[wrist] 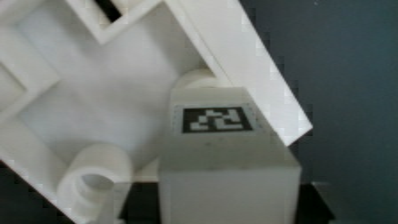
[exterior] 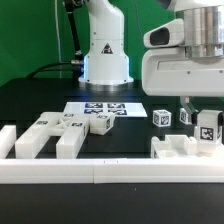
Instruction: Assemble chair
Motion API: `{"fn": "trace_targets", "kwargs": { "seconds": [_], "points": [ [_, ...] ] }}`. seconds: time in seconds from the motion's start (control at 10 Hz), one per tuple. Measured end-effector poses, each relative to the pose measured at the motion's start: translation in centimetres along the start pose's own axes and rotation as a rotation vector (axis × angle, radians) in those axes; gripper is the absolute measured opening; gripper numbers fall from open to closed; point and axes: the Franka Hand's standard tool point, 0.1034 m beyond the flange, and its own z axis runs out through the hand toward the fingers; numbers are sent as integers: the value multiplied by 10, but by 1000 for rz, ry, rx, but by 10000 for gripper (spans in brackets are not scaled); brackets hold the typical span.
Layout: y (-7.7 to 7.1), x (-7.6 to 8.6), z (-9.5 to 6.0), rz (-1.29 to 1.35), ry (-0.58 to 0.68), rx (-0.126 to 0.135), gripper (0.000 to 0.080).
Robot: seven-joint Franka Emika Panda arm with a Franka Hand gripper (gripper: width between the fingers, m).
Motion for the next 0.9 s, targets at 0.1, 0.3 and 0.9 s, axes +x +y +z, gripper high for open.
{"fn": "trace_targets", "kwargs": {
  "seconds": [0.1, 0.3, 0.9],
  "points": [
    [1, 1, 0, 123, 2, -2, 291],
    [2, 1, 0, 292, -1, -3, 292],
    [3, 0, 1, 450, -1, -12, 404]
  ]
}}
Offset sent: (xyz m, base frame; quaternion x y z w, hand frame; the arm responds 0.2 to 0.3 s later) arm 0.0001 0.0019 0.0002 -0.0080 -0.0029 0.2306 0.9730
